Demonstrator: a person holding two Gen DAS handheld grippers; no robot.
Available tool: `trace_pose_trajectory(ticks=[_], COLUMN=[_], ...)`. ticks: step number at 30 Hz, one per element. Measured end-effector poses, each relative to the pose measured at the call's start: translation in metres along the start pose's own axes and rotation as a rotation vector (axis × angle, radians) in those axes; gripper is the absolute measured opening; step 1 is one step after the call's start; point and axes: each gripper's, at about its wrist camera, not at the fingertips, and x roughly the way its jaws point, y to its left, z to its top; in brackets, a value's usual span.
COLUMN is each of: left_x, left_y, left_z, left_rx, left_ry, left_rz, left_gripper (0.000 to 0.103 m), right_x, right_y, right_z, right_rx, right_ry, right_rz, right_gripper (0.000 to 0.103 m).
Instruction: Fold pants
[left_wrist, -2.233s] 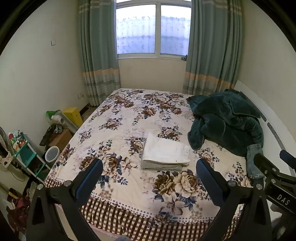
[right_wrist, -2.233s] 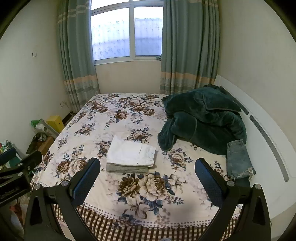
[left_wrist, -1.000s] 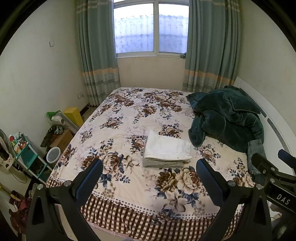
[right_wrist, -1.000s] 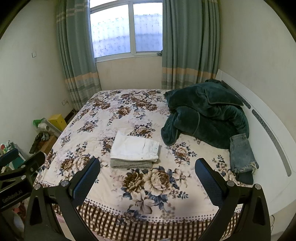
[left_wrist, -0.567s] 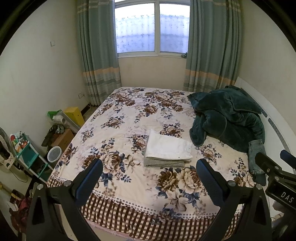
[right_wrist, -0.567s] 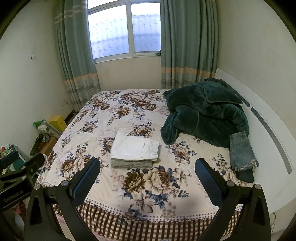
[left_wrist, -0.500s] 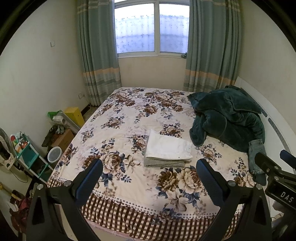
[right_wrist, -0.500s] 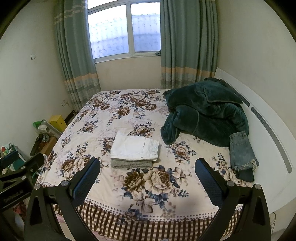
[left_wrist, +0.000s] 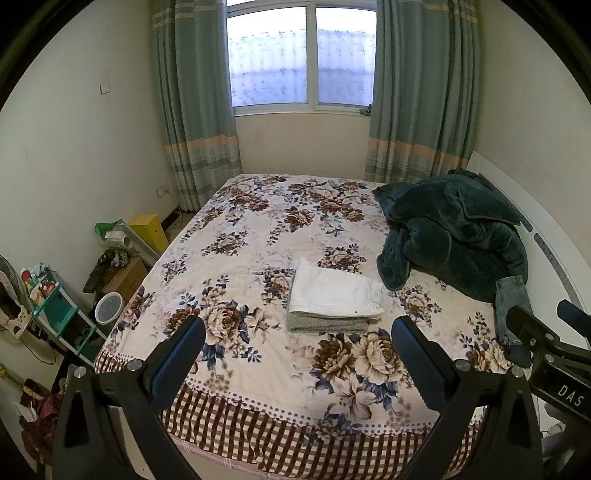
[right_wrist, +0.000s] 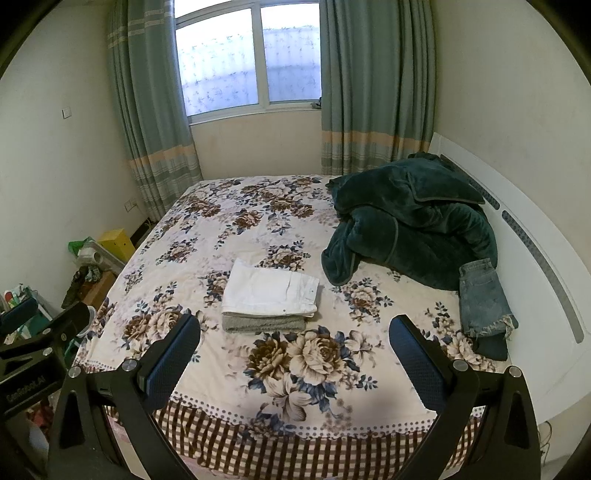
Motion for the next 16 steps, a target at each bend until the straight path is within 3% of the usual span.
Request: trace_pose_trajectory(ticks=[16], left_x=[-0.0009], left_y=[-0.004], left_z=[0.0051], left_rx=[0.009], left_ry=[-0.014], left_rz=[-0.016], left_gripper=[0.103], right_x=[-0.0017], right_y=[0.0002], right_z=[-0.0011], right_rx=[0.006], right_ry=[-0.003], right_rz=[-0.004], right_gripper=[0.103])
